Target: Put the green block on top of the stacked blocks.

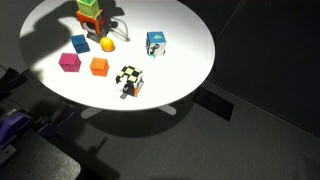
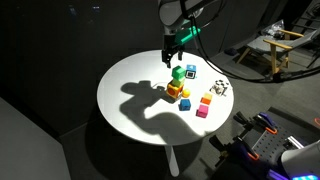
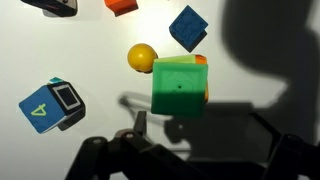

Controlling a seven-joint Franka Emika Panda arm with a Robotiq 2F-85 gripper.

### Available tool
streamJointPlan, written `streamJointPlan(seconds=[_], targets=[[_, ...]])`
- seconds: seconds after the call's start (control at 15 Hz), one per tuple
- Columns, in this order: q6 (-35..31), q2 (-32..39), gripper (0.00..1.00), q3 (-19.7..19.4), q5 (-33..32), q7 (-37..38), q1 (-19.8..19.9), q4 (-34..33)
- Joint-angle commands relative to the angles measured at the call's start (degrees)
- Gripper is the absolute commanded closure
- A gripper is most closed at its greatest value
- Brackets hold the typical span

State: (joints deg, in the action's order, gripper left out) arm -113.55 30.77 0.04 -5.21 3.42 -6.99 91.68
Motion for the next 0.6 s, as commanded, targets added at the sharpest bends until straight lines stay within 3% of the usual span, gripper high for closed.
streamJointPlan(seconds=[0.0,0.53], targets=[[-0.1,-3.5,0.0,0.1,-1.2,3.3,-0.8,2.6],[1.0,-9.8,0.0,-0.1,-0.7,10.7,-1.2,9.5]])
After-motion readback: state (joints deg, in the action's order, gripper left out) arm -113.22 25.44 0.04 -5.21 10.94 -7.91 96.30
